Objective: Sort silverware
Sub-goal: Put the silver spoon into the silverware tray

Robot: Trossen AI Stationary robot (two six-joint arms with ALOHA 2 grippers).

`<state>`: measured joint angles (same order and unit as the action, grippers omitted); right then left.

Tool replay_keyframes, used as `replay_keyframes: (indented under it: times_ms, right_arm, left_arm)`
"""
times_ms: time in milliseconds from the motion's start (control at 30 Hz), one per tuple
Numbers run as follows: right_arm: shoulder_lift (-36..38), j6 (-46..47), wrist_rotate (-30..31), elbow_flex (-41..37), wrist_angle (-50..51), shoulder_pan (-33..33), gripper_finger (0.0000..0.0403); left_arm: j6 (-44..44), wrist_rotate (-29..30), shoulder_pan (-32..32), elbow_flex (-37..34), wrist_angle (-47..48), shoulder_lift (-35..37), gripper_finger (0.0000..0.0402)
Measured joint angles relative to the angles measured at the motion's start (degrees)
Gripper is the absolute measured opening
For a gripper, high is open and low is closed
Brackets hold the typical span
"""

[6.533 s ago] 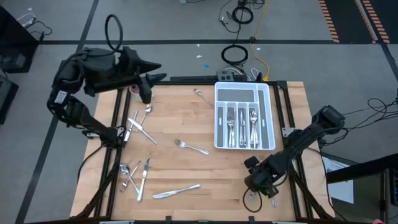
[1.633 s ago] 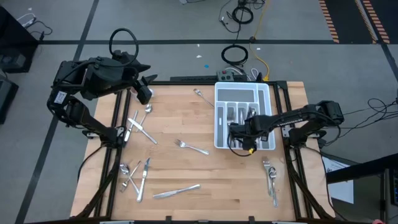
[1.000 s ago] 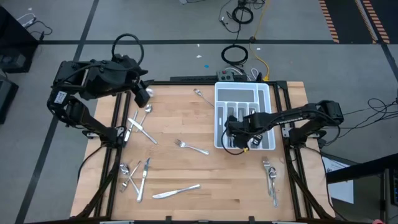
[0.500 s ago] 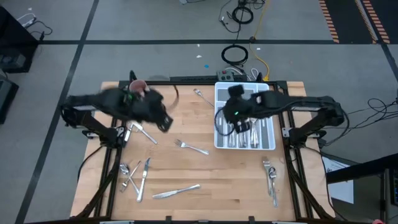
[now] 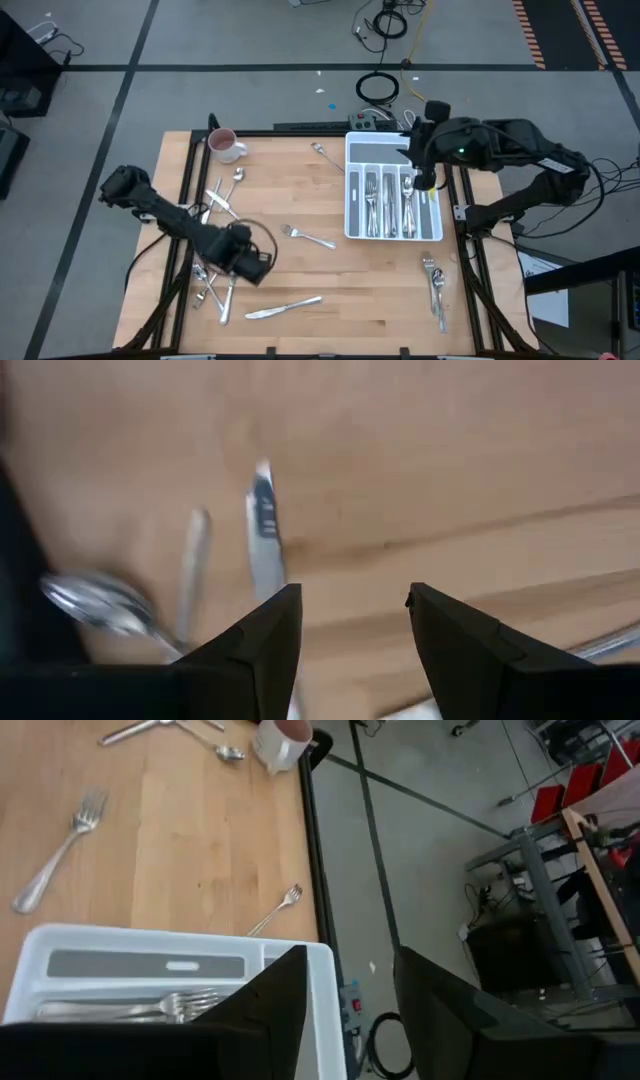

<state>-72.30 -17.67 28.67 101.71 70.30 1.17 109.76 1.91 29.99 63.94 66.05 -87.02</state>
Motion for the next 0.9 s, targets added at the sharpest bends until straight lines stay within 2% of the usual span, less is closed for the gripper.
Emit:
replay_keyframes:
  times_ms: [133,367,500,567,900]
  right_arm:
    - [0.8,2.0,0.0,0.0,0.5,0.0,0.0139]
    - [0.2,3.5,-0.2,0.0,2.8,0.0,0.0139]
    - [-0.2,3.5,-0.2,0.0,2.7,0.0,0.0139]
    - [-0.2,3.5,-0.3,0.0,2.7,0.0,0.0139]
    - [-0.3,3.5,-0.5,0.0,2.8,0.0,0.0139]
  left_arm:
    - [8.9,-0.3,4.1,-3.2,-8.3,0.0,0.0191]
    - [17.5,-2.0,11.1,-5.0,-9.2,0.0,0.0191]
    - [19.0,-2.5,13.8,-5.4,-9.8,-0.7,0.0191]
    - [18.9,-4.6,14.6,-5.5,-10.0,-1.8,0.0191]
    - [16.9,-6.4,15.5,-5.5,-13.7,-8.3,0.0191]
